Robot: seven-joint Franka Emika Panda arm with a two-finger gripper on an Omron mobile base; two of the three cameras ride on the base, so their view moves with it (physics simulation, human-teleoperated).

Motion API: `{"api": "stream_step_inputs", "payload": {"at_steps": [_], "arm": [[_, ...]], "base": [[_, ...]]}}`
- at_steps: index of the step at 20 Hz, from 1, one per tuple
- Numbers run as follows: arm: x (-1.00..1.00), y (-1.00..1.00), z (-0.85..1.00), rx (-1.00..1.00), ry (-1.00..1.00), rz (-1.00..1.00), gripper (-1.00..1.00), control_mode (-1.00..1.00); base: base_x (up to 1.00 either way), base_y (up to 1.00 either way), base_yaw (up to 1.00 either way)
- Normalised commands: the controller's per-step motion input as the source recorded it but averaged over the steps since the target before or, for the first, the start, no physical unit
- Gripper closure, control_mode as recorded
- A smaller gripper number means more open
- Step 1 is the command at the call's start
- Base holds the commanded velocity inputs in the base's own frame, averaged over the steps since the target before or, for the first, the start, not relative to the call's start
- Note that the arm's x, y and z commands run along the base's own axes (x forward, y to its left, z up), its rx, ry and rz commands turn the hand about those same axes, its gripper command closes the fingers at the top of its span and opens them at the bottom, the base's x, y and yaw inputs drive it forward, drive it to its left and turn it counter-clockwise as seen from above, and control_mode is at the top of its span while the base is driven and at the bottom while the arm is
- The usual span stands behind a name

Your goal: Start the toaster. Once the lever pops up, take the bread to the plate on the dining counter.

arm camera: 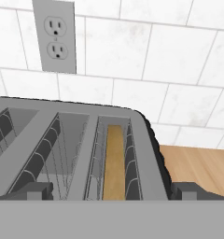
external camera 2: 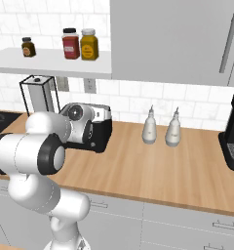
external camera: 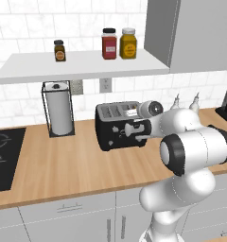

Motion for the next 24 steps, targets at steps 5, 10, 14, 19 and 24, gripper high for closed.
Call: {"api": "stream_step_inputs", "payload": {"at_steps": [5, 10, 14, 19, 24], "arm": [[0.00, 0.00, 0.00, 0.00, 0.00, 0.00, -1.00, -1.00], [0.00, 0.00, 0.00, 0.00, 0.00, 0.00, -1.00, -1.00], [0.00, 0.00, 0.00, 0.00, 0.00, 0.00, -1.00, -1.00], [0.00, 0.00, 0.00, 0.00, 0.00, 0.00, -1.00, -1.00], [0.00, 0.00, 0.00, 0.00, 0.00, 0.00, -1.00, -1.00]], "base": [[0.00, 0.00, 0.00], [0.00, 0.00, 0.00], [0.00, 0.00, 0.00], [0.00, 0.00, 0.00], [0.00, 0.00, 0.00]]}}
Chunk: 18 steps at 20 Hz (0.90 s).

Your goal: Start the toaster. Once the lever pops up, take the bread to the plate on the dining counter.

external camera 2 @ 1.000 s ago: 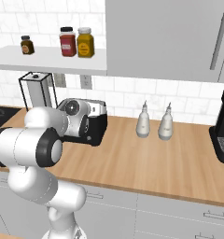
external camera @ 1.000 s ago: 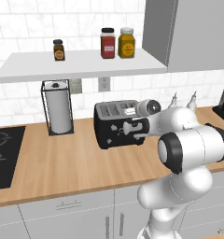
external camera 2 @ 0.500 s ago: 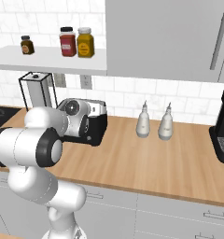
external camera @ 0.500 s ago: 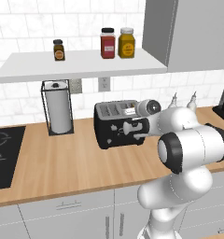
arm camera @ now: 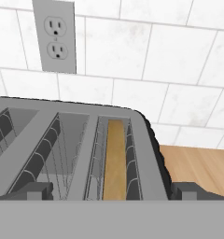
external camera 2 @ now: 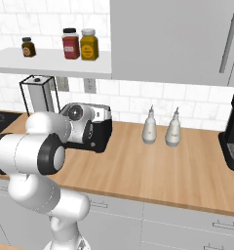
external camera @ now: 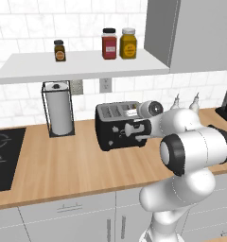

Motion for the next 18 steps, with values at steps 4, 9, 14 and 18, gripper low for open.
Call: {"api": "stream_step_inputs", "payload": {"at_steps": [4, 9, 14, 18], "arm": [[0.00, 0.00, 0.00, 0.00, 0.00, 0.00, -1.00, -1.00], [0.00, 0.00, 0.00, 0.00, 0.00, 0.00, -1.00, -1.00], [0.00, 0.00, 0.00, 0.00, 0.00, 0.00, -1.00, -1.00], [0.00, 0.00, 0.00, 0.00, 0.00, 0.00, -1.00, -1.00]], "base": [[0.00, 0.00, 0.00], [0.00, 0.00, 0.00], [0.00, 0.00, 0.00], [0.00, 0.00, 0.00]]}}
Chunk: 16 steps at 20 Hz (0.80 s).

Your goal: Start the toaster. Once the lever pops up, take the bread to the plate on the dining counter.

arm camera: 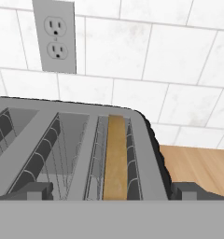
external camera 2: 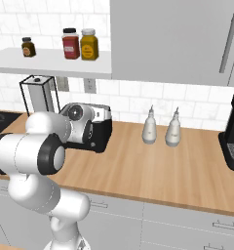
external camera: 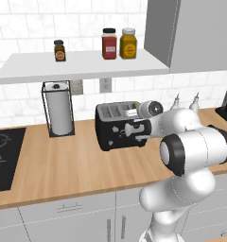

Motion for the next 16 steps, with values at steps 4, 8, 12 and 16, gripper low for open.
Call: {"api": "stream_step_inputs", "payload": {"at_steps": [4, 8, 12, 16], "arm": [[0.00, 0.00, 0.00, 0.00, 0.00, 0.00, -1.00, -1.00], [0.00, 0.00, 0.00, 0.00, 0.00, 0.00, -1.00, -1.00], [0.00, 0.00, 0.00, 0.00, 0.00, 0.00, -1.00, -1.00], [0.00, 0.00, 0.00, 0.00, 0.00, 0.00, -1.00, -1.00]], "base": [[0.00, 0.00, 0.00], [0.00, 0.00, 0.00], [0.00, 0.00, 0.00], [0.00, 0.00, 0.00]]}}
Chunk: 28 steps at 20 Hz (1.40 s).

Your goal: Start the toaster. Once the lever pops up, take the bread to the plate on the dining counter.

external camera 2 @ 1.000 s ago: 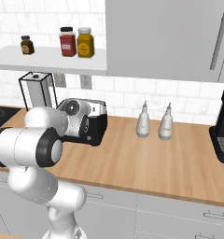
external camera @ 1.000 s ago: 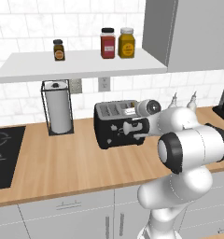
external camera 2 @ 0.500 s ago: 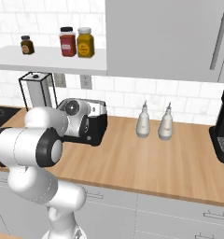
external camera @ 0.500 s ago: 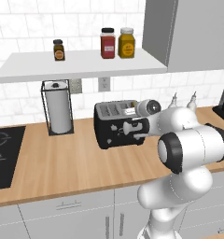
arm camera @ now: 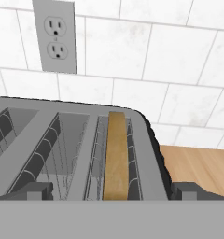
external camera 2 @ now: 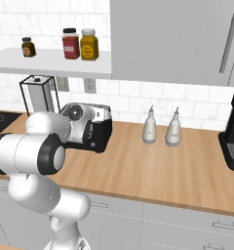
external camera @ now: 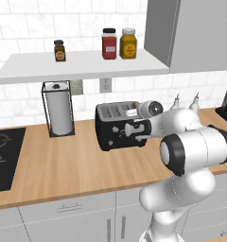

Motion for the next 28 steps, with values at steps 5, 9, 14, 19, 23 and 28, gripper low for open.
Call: {"api": "stream_step_inputs", "payload": {"at_steps": [5, 9, 14, 19, 23, 28], "arm": [[0.00, 0.00, 0.00, 0.00, 0.00, 0.00, -1.00, -1.00], [0.00, 0.00, 0.00, 0.00, 0.00, 0.00, -1.00, -1.00], [0.00, 0.00, 0.00, 0.00, 0.00, 0.00, -1.00, -1.00], [0.00, 0.00, 0.00, 0.00, 0.00, 0.00, -1.00, -1.00], [0.00, 0.00, 0.00, 0.00, 0.00, 0.00, -1.00, -1.00], [0.00, 0.00, 0.00, 0.00, 0.00, 0.00, -1.00, -1.00]], "base": [[0.00, 0.00, 0.00], [0.00, 0.00, 0.00], [0.00, 0.00, 0.00], [0.00, 0.00, 0.00], [0.00, 0.00, 0.00], [0.00, 0.00, 0.00]]}}
